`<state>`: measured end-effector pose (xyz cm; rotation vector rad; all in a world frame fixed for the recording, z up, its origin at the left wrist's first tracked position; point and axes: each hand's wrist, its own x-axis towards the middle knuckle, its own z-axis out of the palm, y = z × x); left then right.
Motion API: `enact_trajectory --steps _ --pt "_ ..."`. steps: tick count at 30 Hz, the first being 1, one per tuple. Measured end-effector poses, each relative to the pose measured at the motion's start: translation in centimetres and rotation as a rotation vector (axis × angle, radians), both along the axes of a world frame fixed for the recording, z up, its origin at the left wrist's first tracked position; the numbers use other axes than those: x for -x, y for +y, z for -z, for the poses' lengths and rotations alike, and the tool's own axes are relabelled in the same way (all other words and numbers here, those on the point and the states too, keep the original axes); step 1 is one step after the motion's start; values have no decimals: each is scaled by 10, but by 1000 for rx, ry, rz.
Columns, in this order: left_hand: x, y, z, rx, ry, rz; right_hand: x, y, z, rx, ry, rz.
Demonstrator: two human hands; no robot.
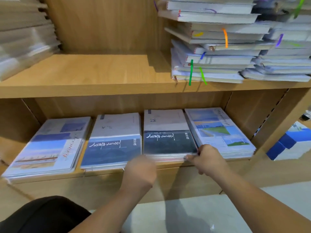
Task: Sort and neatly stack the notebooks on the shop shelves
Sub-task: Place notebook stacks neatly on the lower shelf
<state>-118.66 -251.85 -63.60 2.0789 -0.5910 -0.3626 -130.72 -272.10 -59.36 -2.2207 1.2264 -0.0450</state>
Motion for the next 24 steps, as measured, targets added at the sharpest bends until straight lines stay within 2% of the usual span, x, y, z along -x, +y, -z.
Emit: enact_trajectory --steps 4,8,15,18,24 --pt "3 0 14 61 52 -4 0 3 8 -149 -49 -31" --pt "6 0 20 63 145 7 3 6 19 -123 -98 -13" --pt "20 5 15 143 233 -2 5 14 20 -227 -280 104" --pt "21 6 16 165 256 -15 3 15 19 -233 -270 114" --pt "14 12 9 67 224 -16 0 13 16 -242 -201 67"
